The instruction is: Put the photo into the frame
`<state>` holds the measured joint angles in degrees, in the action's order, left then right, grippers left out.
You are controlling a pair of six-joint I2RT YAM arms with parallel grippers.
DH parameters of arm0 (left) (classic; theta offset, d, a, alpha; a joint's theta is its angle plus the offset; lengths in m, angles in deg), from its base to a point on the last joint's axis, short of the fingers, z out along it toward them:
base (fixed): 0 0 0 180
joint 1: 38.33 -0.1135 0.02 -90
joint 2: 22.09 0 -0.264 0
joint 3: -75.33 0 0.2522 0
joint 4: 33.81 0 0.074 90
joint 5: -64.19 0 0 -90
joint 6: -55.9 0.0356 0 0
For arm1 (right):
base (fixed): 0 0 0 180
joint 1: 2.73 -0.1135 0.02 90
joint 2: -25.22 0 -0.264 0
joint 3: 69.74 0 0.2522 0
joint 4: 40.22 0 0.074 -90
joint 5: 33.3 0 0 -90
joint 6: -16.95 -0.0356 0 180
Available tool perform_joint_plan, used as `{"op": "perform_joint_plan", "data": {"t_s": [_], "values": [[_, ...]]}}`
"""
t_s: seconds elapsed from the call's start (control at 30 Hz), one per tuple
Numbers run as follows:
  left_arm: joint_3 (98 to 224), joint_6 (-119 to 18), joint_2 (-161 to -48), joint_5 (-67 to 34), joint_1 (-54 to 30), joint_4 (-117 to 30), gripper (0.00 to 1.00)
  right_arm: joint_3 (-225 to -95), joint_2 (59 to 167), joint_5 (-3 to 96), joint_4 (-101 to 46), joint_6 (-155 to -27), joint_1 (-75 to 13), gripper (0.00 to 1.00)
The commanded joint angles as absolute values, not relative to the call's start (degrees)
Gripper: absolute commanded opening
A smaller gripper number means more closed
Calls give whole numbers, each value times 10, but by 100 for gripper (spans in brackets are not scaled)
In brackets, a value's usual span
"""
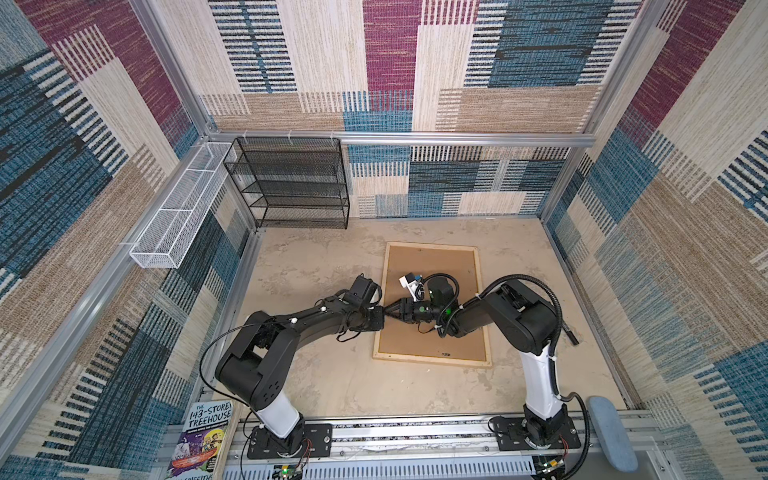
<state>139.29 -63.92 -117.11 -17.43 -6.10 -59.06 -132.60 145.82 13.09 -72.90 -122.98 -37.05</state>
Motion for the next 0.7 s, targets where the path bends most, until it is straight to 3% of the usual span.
{"op": "perform_joint_plan", "data": {"t_s": [0.0,0.67], "values": [[1389,-631,-1175,-157,-60,-579,0,-1311,1468,152,-633,-1271,-374,46],[1371,-676,-1167,-167,-58,-551,0,-1280,1442,181,-654,-1320,-374,46]]}}
